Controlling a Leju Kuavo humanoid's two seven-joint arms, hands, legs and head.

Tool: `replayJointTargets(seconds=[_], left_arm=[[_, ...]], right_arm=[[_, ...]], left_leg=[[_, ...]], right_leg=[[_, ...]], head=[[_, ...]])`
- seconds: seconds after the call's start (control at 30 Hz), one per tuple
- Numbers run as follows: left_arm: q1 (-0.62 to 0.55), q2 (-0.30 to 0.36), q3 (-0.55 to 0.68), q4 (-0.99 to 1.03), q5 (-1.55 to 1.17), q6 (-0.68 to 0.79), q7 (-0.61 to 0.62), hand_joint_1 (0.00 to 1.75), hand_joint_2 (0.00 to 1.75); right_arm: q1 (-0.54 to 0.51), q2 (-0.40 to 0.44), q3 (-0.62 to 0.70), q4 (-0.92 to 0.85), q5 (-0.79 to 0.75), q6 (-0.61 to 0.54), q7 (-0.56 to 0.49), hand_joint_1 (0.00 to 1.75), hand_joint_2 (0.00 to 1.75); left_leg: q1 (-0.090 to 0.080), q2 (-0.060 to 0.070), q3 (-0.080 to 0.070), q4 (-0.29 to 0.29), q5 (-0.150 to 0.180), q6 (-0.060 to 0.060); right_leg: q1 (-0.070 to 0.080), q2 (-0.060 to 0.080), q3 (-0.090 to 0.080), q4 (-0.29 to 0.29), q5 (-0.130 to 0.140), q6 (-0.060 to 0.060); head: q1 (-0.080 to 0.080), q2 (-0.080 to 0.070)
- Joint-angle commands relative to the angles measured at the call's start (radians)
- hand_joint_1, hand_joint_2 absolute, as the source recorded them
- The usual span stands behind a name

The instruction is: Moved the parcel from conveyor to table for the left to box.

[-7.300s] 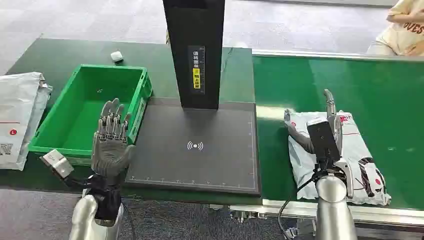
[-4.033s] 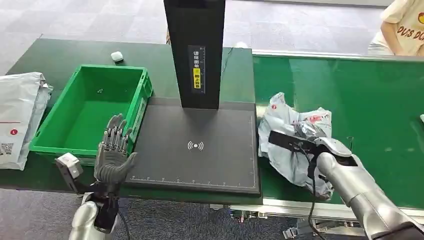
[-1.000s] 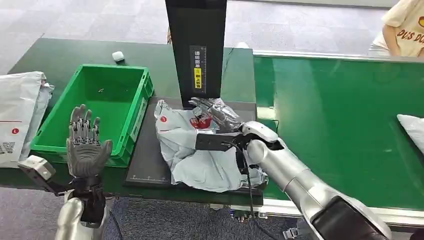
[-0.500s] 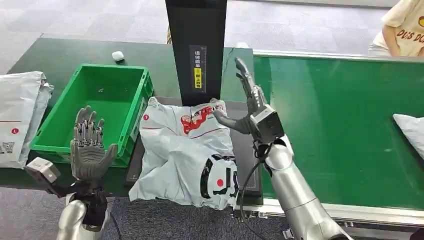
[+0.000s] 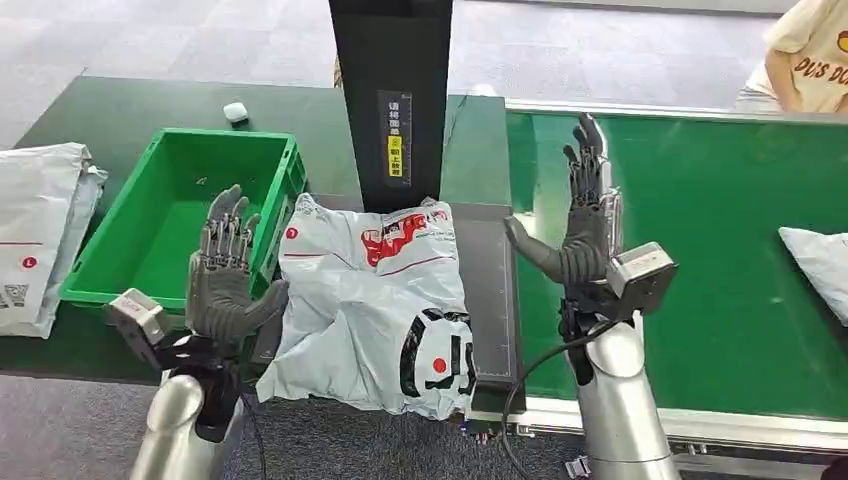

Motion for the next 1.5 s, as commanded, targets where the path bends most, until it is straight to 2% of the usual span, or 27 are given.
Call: replayJointTargets(seconds=[0.03, 0.1, 0.23, 0.3, 0.33, 0.5, 0.7, 0.77, 0.9, 1.5], left_arm=[[-0.088, 0.028, -0.196, 0.034, -0.347, 0.085, 0.051, 0.0, 1.75], [-0.13, 0.02, -0.281, 0.079, -0.494, 0.104, 0.08, 0.0, 1.75], [-0.139, 0.008, -0.288, 0.105, -0.505, 0.113, 0.084, 0.0, 1.75], [-0.138, 0.013, -0.285, 0.105, -0.505, 0.115, 0.082, 0.0, 1.75], [-0.156, 0.029, -0.321, 0.113, -0.572, 0.116, 0.095, 0.0, 1.75], [-0.27, -0.005, -0.452, 0.362, -0.763, -0.009, 0.223, 0.0, 1.75], [-0.281, -0.02, -0.477, 0.528, -0.8, -0.08, 0.288, 0.0, 1.75], [-0.284, -0.023, -0.487, 0.587, -0.831, -0.111, 0.346, 0.0, 1.75], [-0.269, -0.03, -0.483, 0.676, -0.864, -0.104, 0.403, 0.0, 1.75], [-0.267, -0.031, -0.483, 0.676, -0.877, -0.113, 0.415, 0.0, 1.75]], right_arm=[[0.033, 0.016, -0.102, -0.067, 0.009, 0.027, 0.003, 0.0, 1.75], [0.023, 0.027, -0.126, -0.083, 0.02, 0.034, 0.01, 0.0, 1.75], [0.019, 0.028, -0.133, -0.088, 0.024, 0.04, 0.018, 0.0, 1.75], [0.021, 0.03, -0.135, -0.086, 0.024, 0.042, 0.018, 0.0, 1.75], [0.02, 0.034, -0.141, -0.087, 0.024, 0.041, 0.018, 0.0, 1.75], [0.001, 0.05, -0.184, -0.102, 0.051, 0.056, 0.027, 0.0, 1.75], [0.011, 0.063, -0.193, -0.099, 0.064, 0.049, 0.023, 0.0, 1.75], [0.012, 0.075, -0.192, -0.088, 0.073, 0.046, 0.021, 0.0, 1.75], [0.009, 0.086, -0.188, -0.082, 0.077, 0.043, 0.02, 0.0, 1.75], [0.007, 0.087, -0.19, -0.085, 0.077, 0.043, 0.019, 0.0, 1.75]], left_leg=[[0.0, -0.003, 0.003, -0.001, 0.0, 0.0], [0.0, -0.003, 0.002, -0.001, 0.0, 0.0], [-0.001, -0.002, 0.002, -0.001, 0.0, 0.0], [-0.001, 0.0, 0.001, -0.001, 0.0, 0.0], [-0.001, 0.0, 0.003, -0.002, 0.0, -0.001], [-0.001, -0.003, 0.002, -0.002, 0.001, 0.0], [-0.001, 0.0, 0.003, -0.002, 0.0, 0.0], [-0.001, 0.001, 0.004, -0.002, 0.0, 0.0], [-0.001, 0.002, 0.005, -0.003, 0.0, -0.001], [-0.001, 0.003, 0.01, -0.003, 0.0, 0.0]], right_leg=[[0.0, -0.003, 0.004, -0.001, -0.001, -0.001], [0.0, -0.003, 0.003, -0.001, -0.001, -0.001], [0.0, -0.003, 0.003, -0.001, 0.0, -0.001], [0.0, 0.0, 0.001, 0.0, 0.0, -0.001], [0.0, 0.0, 0.003, -0.001, 0.0, -0.001], [-0.001, -0.003, 0.003, -0.001, 0.0, -0.001], [-0.001, 0.0, 0.003, -0.002, 0.0, -0.001], [-0.001, 0.001, 0.003, -0.001, 0.0, -0.001], [0.0, 0.002, 0.004, -0.003, 0.0, -0.001], [-0.001, 0.003, 0.01, -0.002, 0.001, -0.001]], head=[[0.0, 0.0], [0.0, 0.0], [0.0, 0.0], [0.0, 0.0], [0.0, 0.0], [0.0, 0.0], [0.0, 0.0], [0.0, 0.0], [0.0, 0.0], [0.0, 0.0]])
